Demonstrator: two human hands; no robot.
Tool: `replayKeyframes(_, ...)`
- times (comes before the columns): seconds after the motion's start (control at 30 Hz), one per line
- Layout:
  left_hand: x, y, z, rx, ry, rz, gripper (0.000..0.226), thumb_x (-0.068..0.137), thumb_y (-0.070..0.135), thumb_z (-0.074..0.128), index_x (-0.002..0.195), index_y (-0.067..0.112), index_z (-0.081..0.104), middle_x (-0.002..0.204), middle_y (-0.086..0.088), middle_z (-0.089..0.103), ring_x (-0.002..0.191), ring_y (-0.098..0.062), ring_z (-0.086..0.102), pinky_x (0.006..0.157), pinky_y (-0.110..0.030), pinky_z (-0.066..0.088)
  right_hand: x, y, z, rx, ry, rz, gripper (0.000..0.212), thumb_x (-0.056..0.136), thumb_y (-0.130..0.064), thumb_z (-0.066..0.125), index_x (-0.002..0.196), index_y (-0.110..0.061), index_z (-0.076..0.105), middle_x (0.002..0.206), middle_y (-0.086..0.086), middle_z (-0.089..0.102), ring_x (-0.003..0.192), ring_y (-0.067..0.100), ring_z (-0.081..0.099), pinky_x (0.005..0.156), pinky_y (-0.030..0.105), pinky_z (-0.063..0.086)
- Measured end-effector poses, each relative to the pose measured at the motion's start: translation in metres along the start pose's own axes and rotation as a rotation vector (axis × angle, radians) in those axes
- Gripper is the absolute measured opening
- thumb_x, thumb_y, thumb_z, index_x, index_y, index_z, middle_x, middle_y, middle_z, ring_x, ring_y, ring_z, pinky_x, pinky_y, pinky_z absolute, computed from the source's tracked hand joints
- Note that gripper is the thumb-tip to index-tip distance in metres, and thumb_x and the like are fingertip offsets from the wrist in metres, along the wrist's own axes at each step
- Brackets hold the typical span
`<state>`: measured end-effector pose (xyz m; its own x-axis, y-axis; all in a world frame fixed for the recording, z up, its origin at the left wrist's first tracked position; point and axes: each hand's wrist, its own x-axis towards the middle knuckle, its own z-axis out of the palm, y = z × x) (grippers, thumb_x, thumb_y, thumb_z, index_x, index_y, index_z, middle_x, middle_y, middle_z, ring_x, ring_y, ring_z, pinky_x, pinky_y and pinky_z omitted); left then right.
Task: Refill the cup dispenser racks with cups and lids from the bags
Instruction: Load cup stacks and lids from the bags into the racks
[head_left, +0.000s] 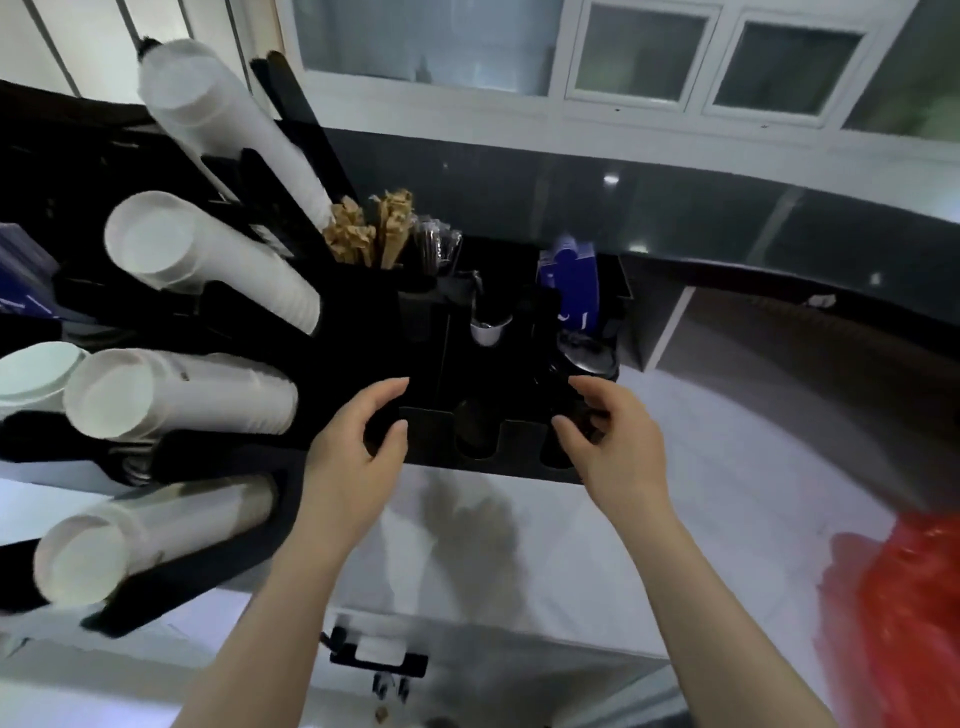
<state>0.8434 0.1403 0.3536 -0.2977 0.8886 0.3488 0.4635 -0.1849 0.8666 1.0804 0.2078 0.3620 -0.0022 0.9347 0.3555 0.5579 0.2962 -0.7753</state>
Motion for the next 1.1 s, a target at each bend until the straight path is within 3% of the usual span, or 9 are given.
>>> replayKeyframes(0.07,0.021,-0.008,0.016,0.015,-0.045,-0.033,0.046,0.091,0.018,0.058,0.127,0.044,0.049,0.126,0.034,0.049,0.121,0.011,0.043,0.095,-0.009,0.033,0.018,0.005,-0.006,-0.043,0.041,0.011,0.045,0.078,-0.017,0.076,0.119,-0.026,0.060,0.108,-0.014,0.054,0.104,0.008,0.055,0.094,0.032,0.048)
replayKeyframes(0.2,0.061,-0.020,0.042,0.110,-0.123,-0.057,0.073,0.086,0.029,0.067,0.146,0.035,0.026,0.150,0.015,0.029,0.134,0.002,0.027,0.103,-0.021,0.027,0.051,0.008,-0.011,-0.112,0.037,0.019,0.066,0.072,-0.027,0.082,0.130,-0.026,0.050,0.118,-0.014,0.044,0.117,0.011,0.048,0.101,0.028,0.040)
replayKeyframes(0.33,0.088,-0.029,0.067,0.271,-0.187,-0.102,0.101,0.079,0.045,0.072,0.151,0.035,0.001,0.160,0.008,-0.006,0.146,-0.018,0.009,0.110,-0.033,0.023,0.075,0.015,-0.006,-0.218,-0.029,0.043,0.085,0.065,-0.044,0.083,0.137,-0.034,0.039,0.134,-0.009,0.038,0.126,0.014,0.038,0.097,0.022,0.032)
replayKeyframes(0.4,0.091,-0.036,0.078,0.463,-0.218,-0.114,0.109,0.078,0.057,0.066,0.150,0.032,-0.012,0.160,0.002,-0.015,0.147,-0.022,0.003,0.114,-0.040,0.022,0.082,0.017,0.000,-0.234,-0.094,0.061,0.091,0.062,-0.050,0.082,0.139,-0.037,0.035,0.137,-0.006,0.034,0.127,0.015,0.036,0.097,0.024,0.033)
replayKeyframes(0.5,0.091,-0.048,0.086,0.668,-0.219,-0.048,0.112,0.078,0.070,0.053,0.147,0.025,-0.022,0.159,-0.009,-0.015,0.148,-0.022,-0.004,0.117,-0.039,0.006,0.086,0.018,0.009,-0.267,-0.220,0.048,0.092,0.062,-0.057,0.078,0.140,-0.041,0.031,0.137,-0.006,0.032,0.125,0.015,0.039,0.099,0.031,0.042)
replayKeyframes(0.6,0.092,-0.053,0.087,0.740,-0.247,-0.031,0.112,0.077,0.074,0.048,0.145,0.025,-0.026,0.159,-0.011,-0.015,0.148,-0.022,-0.005,0.116,-0.036,0.001,0.086,0.021,0.011,-0.324,-0.279,0.017,0.087,0.065,-0.058,0.074,0.138,-0.039,0.032,0.139,-0.004,0.034,0.124,0.018,0.042,0.099,0.034,0.045)
replayKeyframes(0.87,0.091,-0.053,0.087,0.737,-0.241,-0.020,0.113,0.078,0.070,0.052,0.147,0.023,-0.024,0.159,-0.008,-0.015,0.148,-0.021,-0.002,0.116,-0.034,0.003,0.090,0.027,0.008,-0.423,-0.342,-0.054,0.087,0.063,-0.054,0.076,0.133,-0.044,0.025,0.138,-0.002,0.038,0.119,0.021,0.049,0.091,0.038,0.051)
replayKeyframes(1.1,0.090,-0.052,0.084,0.711,-0.260,-0.020,0.111,0.081,0.064,0.056,0.147,0.024,-0.024,0.159,-0.006,-0.015,0.148,-0.021,0.001,0.117,-0.035,0.005,0.092,0.017,-0.003,-0.287,-0.215,-0.144,0.084,0.062,-0.048,0.076,0.134,-0.042,0.033,0.135,-0.007,0.040,0.118,0.017,0.049,0.092,0.035,0.050)
